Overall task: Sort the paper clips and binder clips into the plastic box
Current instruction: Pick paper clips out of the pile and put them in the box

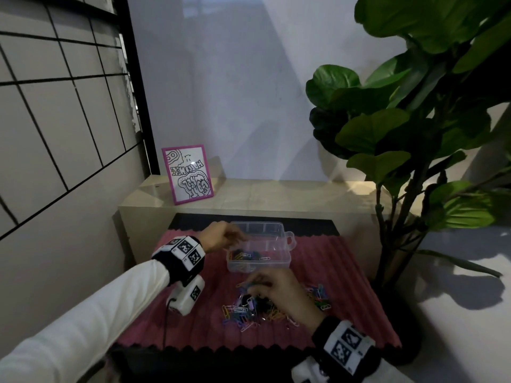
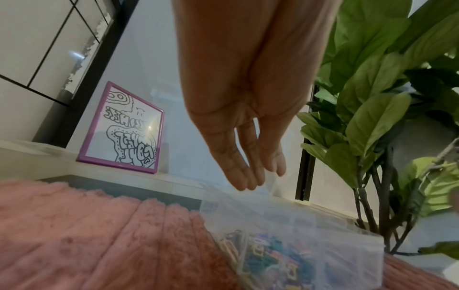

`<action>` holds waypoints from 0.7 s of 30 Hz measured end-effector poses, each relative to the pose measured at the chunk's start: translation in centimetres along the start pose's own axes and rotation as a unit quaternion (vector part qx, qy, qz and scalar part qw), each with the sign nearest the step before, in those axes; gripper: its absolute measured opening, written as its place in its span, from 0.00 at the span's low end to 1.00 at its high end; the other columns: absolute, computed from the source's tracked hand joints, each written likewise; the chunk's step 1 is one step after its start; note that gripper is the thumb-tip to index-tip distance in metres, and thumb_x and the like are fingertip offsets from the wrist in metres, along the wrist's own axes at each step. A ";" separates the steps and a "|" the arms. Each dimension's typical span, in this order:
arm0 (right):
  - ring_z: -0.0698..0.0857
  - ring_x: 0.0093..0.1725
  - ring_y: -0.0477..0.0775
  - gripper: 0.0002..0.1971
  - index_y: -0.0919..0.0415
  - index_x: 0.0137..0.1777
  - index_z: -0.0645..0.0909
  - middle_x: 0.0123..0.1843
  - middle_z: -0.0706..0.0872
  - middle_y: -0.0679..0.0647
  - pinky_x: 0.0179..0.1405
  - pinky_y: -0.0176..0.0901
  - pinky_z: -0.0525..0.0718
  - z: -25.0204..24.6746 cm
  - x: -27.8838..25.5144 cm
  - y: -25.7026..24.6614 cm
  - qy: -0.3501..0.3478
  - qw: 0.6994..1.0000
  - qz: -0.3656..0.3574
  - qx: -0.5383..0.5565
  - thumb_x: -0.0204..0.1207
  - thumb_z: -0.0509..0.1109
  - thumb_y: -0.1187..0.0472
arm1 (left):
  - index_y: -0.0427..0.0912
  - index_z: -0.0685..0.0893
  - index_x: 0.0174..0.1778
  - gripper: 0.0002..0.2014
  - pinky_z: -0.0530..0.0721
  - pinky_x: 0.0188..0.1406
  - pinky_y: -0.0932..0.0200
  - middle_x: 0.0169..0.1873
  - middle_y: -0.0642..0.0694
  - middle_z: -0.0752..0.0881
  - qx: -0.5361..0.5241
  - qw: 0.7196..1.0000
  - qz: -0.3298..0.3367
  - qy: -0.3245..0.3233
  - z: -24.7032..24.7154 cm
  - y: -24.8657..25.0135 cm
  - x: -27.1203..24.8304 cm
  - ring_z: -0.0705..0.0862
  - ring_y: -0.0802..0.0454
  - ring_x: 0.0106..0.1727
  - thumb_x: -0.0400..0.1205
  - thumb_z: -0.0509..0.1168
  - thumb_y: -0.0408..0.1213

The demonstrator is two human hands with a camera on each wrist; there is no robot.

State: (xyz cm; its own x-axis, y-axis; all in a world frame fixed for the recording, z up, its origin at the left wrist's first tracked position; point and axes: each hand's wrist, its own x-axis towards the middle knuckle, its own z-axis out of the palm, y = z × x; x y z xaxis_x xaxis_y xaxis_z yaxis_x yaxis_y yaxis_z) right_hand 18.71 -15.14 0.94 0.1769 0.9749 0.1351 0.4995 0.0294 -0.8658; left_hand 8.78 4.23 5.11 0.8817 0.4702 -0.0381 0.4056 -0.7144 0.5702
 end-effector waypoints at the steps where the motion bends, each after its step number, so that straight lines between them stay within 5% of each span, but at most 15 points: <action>1: 0.87 0.33 0.41 0.06 0.55 0.38 0.84 0.29 0.87 0.43 0.37 0.36 0.85 -0.5 0.1 -0.1 0.011 0.998 0.025 0.049 0.71 0.73 0.67 | 0.41 0.85 0.58 0.16 0.84 0.48 0.69 0.52 0.48 0.87 -0.002 1.000 0.000 0.011 -0.1 -0.2 -0.4 0.85 0.59 0.46 0.79 0.60 0.23; 3: 0.87 0.28 0.45 0.08 0.56 0.38 0.84 0.24 0.86 0.47 0.30 0.39 0.87 -1.4 0.6 -0.1 0.035 0.991 0.061 0.116 0.72 0.72 0.71 | 0.42 0.85 0.58 0.15 0.84 0.57 0.63 0.55 0.47 0.87 -0.012 0.999 0.003 0.034 -0.5 -0.6 -1.4 0.85 0.66 0.45 0.78 0.61 0.24; 6: 0.85 0.25 0.42 0.05 0.61 0.42 0.87 0.26 0.86 0.48 0.26 0.33 0.84 -2.5 1.6 -0.2 0.056 0.991 0.068 0.100 0.72 0.72 0.71 | 0.42 0.85 0.56 0.15 0.81 0.57 0.67 0.51 0.51 0.88 -0.026 0.999 0.015 0.019 -0.7 -0.8 -3.6 0.82 0.75 0.43 0.78 0.62 0.24; 11: 0.82 0.24 0.35 0.09 0.74 0.52 0.85 0.32 0.85 0.53 0.27 0.26 0.81 -3.6 5.1 -0.3 0.059 0.996 0.060 0.029 0.74 0.69 0.72 | 0.40 0.84 0.56 0.12 0.80 0.51 0.69 0.48 0.46 0.89 -0.036 0.995 -0.018 -0.086 0.7 -1.3 -7.6 0.83 0.73 0.37 0.77 0.65 0.27; 16: 0.81 0.23 0.33 0.09 0.73 0.54 0.84 0.35 0.86 0.58 0.27 0.22 0.80 -3.4 8.2 -1.7 0.064 0.996 0.063 -0.006 0.77 0.65 0.73 | 0.43 0.84 0.55 0.13 0.71 0.45 0.82 0.54 0.47 0.87 0.032 0.995 -0.010 -0.098 3.5 -0.2 -9.5 0.80 0.64 0.47 0.76 0.69 0.39; 18: 0.86 0.33 0.44 0.11 0.72 0.57 0.82 0.45 0.88 0.67 0.38 0.30 0.86 -3.0 9.0 -2.0 0.052 0.996 0.063 -0.033 0.77 0.64 0.74 | 0.39 0.84 0.53 0.13 0.70 0.39 0.81 0.52 0.43 0.87 0.031 0.994 0.000 -0.100 4.9 0.8 -9.8 0.81 0.62 0.44 0.75 0.71 0.40; 20: 0.87 0.48 0.56 0.15 0.68 0.60 0.82 0.56 0.87 0.66 0.51 0.39 0.85 -2.7 9.2 -1.9 0.024 0.992 0.058 -0.106 0.76 0.63 0.74 | 0.37 0.81 0.53 0.16 0.75 0.43 0.68 0.52 0.40 0.86 0.052 0.993 -0.002 -0.106 6.2 1.5 -9.6 0.83 0.52 0.48 0.73 0.72 0.41; 21: 0.86 0.50 0.54 0.16 0.66 0.62 0.81 0.59 0.86 0.63 0.51 0.36 0.82 -2.6 9.1 -1.7 0.011 0.987 0.047 -0.155 0.75 0.64 0.73 | 0.38 0.80 0.54 0.18 0.77 0.47 0.61 0.53 0.40 0.84 0.074 0.992 -0.009 -0.105 6.7 1.7 -9.5 0.83 0.47 0.51 0.73 0.72 0.43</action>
State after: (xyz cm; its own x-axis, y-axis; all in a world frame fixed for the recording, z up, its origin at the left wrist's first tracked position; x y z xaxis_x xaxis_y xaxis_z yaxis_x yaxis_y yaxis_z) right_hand 21.68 -6.90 4.90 0.2511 0.9651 0.0746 0.7151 -0.1330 -0.6863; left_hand 2.67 -4.88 0.97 0.8986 0.3763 -0.2258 0.4387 -0.7821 0.4426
